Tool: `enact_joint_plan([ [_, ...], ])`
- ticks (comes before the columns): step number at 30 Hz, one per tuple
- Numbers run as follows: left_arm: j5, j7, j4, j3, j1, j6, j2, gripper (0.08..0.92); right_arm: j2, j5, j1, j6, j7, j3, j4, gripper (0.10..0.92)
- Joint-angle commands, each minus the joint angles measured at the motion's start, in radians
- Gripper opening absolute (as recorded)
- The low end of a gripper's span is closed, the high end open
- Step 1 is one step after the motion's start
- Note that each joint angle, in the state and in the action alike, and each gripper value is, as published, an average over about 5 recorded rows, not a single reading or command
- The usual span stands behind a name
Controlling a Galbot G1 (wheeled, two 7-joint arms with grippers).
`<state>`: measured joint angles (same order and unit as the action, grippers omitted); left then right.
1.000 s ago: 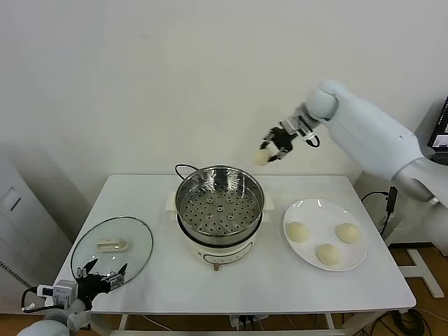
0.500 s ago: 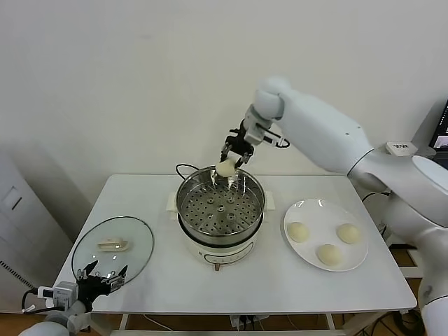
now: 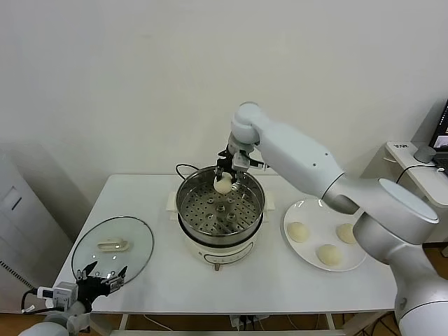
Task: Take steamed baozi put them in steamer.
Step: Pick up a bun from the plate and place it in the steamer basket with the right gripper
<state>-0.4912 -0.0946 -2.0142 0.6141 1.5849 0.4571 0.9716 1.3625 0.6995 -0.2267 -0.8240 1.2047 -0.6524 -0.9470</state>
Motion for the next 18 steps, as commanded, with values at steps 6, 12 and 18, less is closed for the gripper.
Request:
enact_joint_plan([
  [6, -0.001, 0.000, 0.004, -0.001, -0.005, 0.001, -0.002, 0.823, 0.042, 0.208, 0.085, -0.049, -0.041, 0.079, 0.034, 0.433],
  [12, -0.001, 0.000, 0.006, -0.003, -0.006, 0.000, -0.001, 0.823, 0.053, 0.235, 0.096, -0.049, -0.065, 0.094, 0.045, 0.433],
  [18, -0.001, 0.001, 0.008, -0.003, -0.001, -0.002, 0.000, 0.823, 0.053, 0.213, 0.095, -0.049, -0.078, 0.095, 0.048, 0.515],
])
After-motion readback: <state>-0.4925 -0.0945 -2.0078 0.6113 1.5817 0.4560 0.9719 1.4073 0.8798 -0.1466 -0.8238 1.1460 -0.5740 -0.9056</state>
